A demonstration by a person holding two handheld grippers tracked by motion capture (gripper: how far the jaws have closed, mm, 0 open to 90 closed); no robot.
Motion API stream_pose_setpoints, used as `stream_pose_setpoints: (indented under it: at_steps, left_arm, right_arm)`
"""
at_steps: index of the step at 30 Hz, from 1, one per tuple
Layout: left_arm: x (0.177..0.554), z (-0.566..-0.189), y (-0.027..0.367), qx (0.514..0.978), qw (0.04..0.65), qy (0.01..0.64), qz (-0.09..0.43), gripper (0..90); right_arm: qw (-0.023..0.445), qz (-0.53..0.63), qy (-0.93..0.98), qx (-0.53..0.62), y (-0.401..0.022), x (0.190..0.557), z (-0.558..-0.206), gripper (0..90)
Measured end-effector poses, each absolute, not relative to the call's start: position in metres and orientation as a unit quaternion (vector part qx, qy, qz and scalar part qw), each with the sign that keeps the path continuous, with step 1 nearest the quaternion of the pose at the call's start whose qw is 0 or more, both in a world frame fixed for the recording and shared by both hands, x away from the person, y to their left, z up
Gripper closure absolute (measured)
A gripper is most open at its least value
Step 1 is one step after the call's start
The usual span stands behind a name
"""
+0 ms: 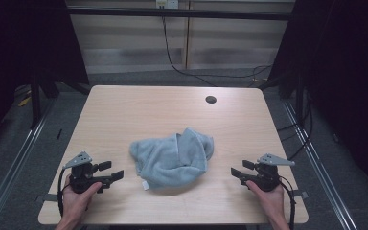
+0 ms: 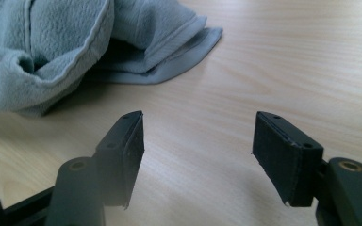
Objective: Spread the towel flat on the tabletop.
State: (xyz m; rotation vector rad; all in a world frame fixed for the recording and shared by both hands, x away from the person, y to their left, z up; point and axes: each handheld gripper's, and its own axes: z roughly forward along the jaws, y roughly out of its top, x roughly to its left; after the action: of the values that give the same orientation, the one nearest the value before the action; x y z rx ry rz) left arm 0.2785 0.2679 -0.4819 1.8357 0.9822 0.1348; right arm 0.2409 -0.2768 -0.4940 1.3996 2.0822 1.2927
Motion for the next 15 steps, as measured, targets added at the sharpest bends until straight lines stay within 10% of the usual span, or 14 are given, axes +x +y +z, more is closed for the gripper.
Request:
stream_pose_setpoints:
  at_steps: [15]
  left_arm:
    - [0.275,-0.481,0.26,0.772,0.512,0.375,0.032,30.3]
  right_arm:
    - [0.142,0.44,0.748,0.475,-0.264,0.235,-0.494,35.4]
